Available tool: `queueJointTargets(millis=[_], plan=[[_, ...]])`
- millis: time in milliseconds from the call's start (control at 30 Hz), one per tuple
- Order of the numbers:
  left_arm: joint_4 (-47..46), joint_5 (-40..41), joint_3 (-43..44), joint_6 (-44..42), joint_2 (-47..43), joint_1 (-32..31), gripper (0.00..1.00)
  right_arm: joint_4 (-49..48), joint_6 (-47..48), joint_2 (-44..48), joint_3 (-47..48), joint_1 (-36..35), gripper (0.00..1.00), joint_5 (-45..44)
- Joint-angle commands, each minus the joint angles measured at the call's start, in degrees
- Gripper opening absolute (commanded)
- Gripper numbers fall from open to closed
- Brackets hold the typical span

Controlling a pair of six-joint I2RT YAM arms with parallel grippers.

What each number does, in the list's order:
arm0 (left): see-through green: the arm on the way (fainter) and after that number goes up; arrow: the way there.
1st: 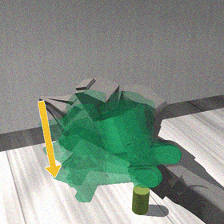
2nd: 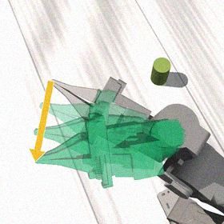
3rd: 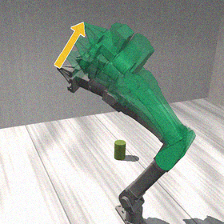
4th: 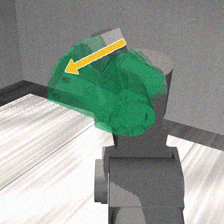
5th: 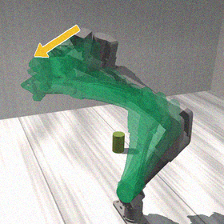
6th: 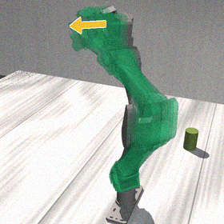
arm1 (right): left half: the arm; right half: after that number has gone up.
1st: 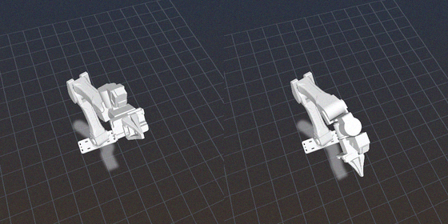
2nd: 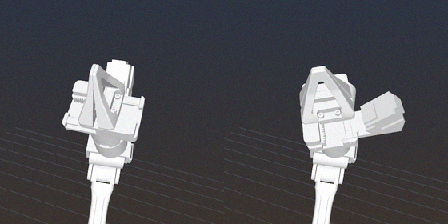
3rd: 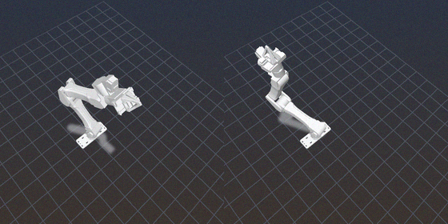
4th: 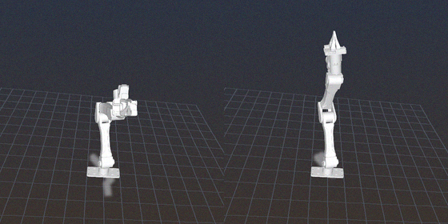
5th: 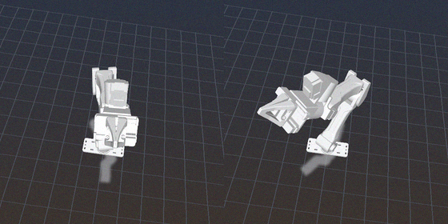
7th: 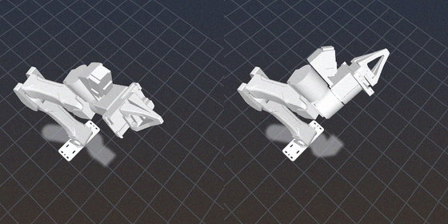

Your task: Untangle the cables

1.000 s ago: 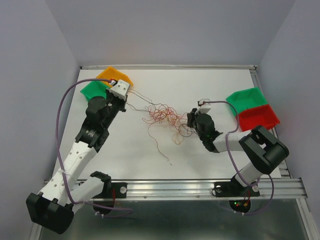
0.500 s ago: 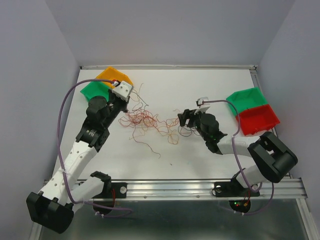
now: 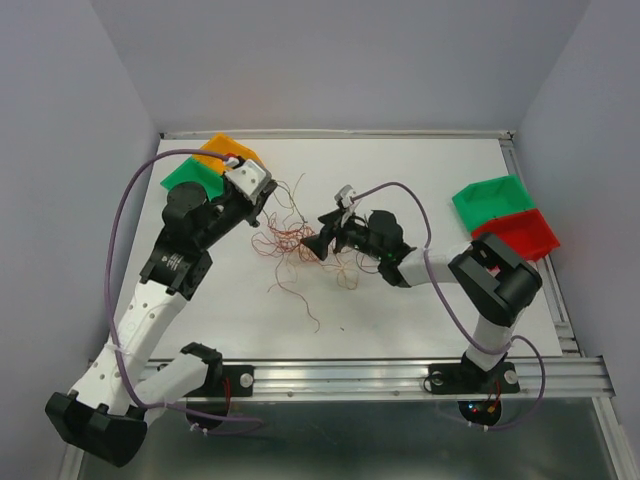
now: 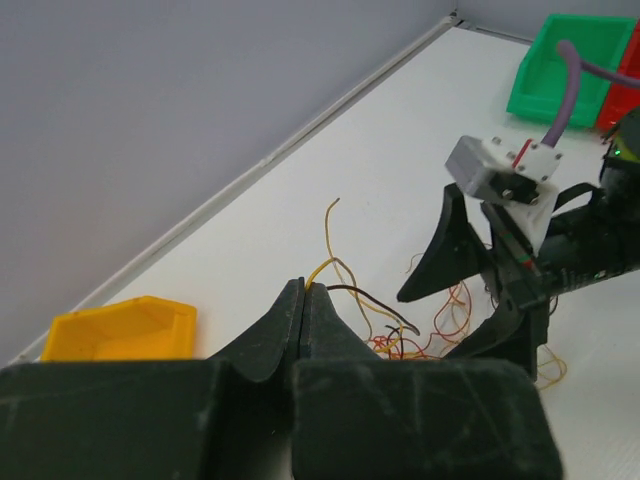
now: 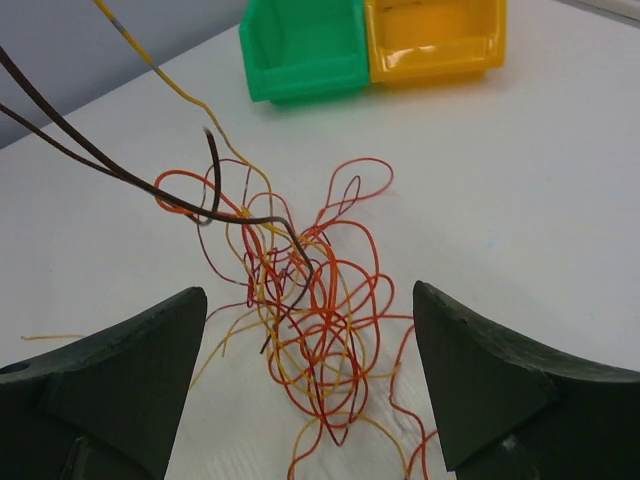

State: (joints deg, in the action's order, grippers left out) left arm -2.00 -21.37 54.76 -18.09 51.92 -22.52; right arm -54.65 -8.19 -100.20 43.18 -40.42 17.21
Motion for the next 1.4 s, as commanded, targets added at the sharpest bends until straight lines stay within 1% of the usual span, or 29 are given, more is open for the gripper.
queueJointTargets(millis=[0,133,167,200,233,267,333,367,400,433,467,500,567,600,633,667,733,867,900,933,967,1000,1067,1167,1200,1267,1300,1333,1367], plan=[[0.4,-2.5,7.5,1.0,-0.7,-0.5,0.0,-4.5,1.3,-4.3,7.7,-1.0,0.89,6.6],[1.9,-2.3,12.6,0.9,-0.4,-0.6,0.0,-4.5,0.9,-10.3,12.3,-1.2,0.88,7.0],[1.9,-2.6,13.9,1.0,-0.3,-0.6,0.0,-4.5,0.7,-11.2,13.1,-1.5,0.84,6.8],[3.2,-2.8,16.8,1.3,0.0,-0.6,0.0,-4.6,0.5,-12.0,14.4,-1.4,0.68,6.9],[4.2,-3.2,18.4,1.6,1.0,-0.6,0.0,-4.5,0.3,-13.3,14.7,-1.5,0.62,7.0],[4.5,-3.1,22.1,2.3,1.5,-0.6,0.0,-4.5,-0.1,-13.7,15.0,-1.6,0.53,7.0],[4.7,-0.4,25.7,3.1,2.9,-0.7,0.0,-4.9,-0.3,-14.3,14.5,-1.8,0.5,7.0],[4.4,1.4,27.4,3.4,3.4,-0.7,0.0,-5.3,-0.4,-14.2,14.0,-1.8,0.45,6.8],[3.6,3.2,30.3,3.8,3.7,-0.7,0.0,-5.8,-0.9,-14.1,13.3,-1.8,0.34,6.4],[2.3,5.9,31.5,3.6,4.0,-0.7,0.0,-7.9,-1.1,-13.9,11.2,-1.9,0.29,5.8],[2.4,6.6,34.2,3.3,4.8,-0.7,0.0,-8.9,-1.9,-13.2,10.1,-1.9,0.13,5.4],[0.8,8.0,35.9,2.5,6.2,-0.7,0.0,-9.7,-2.3,-12.7,8.1,-1.9,0.1,4.5],[0.9,9.2,40.0,2.0,8.0,-0.7,0.0,-10.0,-2.4,-11.9,6.2,-1.9,0.11,4.5],[1.3,9.7,44.5,1.7,9.0,-0.7,0.0,-10.2,-2.5,-11.2,5.5,-1.9,0.21,4.5],[1.6,10.9,46.7,1.3,9.9,-0.7,0.0,-10.3,-2.6,-11.1,4.7,-1.9,0.21,4.0],[1.8,11.5,51.3,1.1,11.7,-0.7,0.0,-10.7,-2.6,-11.0,3.2,-1.9,0.21,4.0],[1.9,11.3,55.3,1.1,13.9,-0.7,0.0,-11.9,-2.9,-10.7,1.1,-2.0,0.3,3.4],[1.9,11.5,61.5,0.6,16.1,-0.7,0.0,-13.2,-3.2,-9.8,-2.2,-2.2,0.31,1.3],[1.9,12.1,62.3,0.5,16.5,-0.7,0.0,-13.3,-3.1,-9.4,-2.9,-2.2,0.35,1.0],[1.9,13.4,62.7,0.4,17.0,-0.7,0.0,-14.0,-3.1,-9.2,-3.7,-2.2,0.45,0.6],[1.9,13.2,62.3,0.1,16.9,-0.7,0.0,-14.7,-3.2,-8.8,-4.6,-2.3,0.56,0.5],[1.7,11.9,61.5,0.2,16.8,-0.7,0.0,-15.8,-3.5,-8.6,-6.5,-2.3,0.65,0.2],[1.0,9.9,57.3,0.9,15.7,-0.7,0.0,-18.8,-3.7,-7.4,-8.4,-2.3,0.66,-0.3],[-0.2,5.4,53.4,2.9,14.3,-0.7,0.0,-19.3,-3.8,-5.7,-10.0,-2.3,0.55,-0.5],[-0.2,4.5,52.2,3.1,14.3,-0.7,0.0,-19.3,-3.8,-4.6,-10.3,-2.4,0.43,-0.5],[-0.4,6.1,52.1,2.7,14.5,-0.8,0.0,-19.4,-3.9,-3.6,-11.3,-2.3,0.31,-0.6],[-0.5,7.6,52.6,2.3,14.9,-0.8,0.0,-19.3,-3.9,-3.0,-11.7,-2.3,0.13,-0.9],[-0.8,11.4,53.0,1.3,15.3,-0.8,0.0,-19.3,-4.1,-2.0,-12.8,-2.3,0.07,-2.4],[-0.9,13.0,53.2,0.7,15.4,-0.8,0.0,-19.4,-4.2,-1.6,-13.6,-2.4,0.04,-3.1]])
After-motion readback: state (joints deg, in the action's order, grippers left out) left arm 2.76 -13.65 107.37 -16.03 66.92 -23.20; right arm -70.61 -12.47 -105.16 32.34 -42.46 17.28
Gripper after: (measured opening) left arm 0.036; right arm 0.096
